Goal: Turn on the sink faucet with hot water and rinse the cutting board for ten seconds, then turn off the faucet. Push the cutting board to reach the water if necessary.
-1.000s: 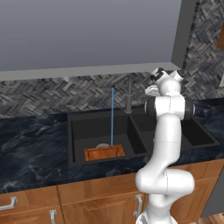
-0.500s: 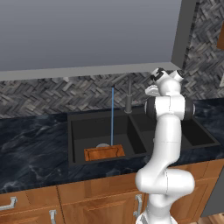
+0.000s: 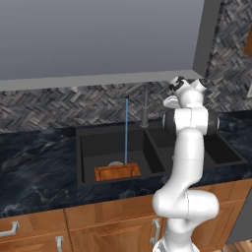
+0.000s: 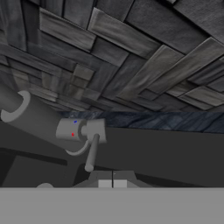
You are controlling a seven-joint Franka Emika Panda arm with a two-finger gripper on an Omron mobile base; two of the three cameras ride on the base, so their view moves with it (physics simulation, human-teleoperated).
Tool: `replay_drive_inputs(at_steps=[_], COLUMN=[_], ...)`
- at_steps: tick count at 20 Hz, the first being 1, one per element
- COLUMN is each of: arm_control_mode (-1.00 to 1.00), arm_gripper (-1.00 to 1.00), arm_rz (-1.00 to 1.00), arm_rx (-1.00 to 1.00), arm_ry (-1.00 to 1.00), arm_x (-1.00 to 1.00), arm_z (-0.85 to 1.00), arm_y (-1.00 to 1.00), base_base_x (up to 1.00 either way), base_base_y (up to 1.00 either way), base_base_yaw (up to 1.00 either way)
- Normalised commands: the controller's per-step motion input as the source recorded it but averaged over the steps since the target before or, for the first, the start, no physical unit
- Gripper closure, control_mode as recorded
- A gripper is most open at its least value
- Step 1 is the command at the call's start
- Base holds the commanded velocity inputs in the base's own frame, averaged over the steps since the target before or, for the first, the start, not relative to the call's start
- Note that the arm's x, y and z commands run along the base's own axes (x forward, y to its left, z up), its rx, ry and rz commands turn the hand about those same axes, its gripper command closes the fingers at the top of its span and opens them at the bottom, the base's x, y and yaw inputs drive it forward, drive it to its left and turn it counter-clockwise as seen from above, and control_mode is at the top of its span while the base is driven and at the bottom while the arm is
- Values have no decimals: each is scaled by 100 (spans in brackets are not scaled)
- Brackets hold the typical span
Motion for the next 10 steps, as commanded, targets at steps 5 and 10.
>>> replay_drive_inputs(at_steps=[5,10], arm_control_mode=[-100,-100], arm_gripper=[100,100], arm_rz=[0,0], arm_rx=[0,0], arm_ry=[0,0], arm_x=[0,0], arm_z=[0,0], arm_y=[0,0], base_base_x=[0,0], base_base_y=[0,0], base_base_yaw=[0,0])
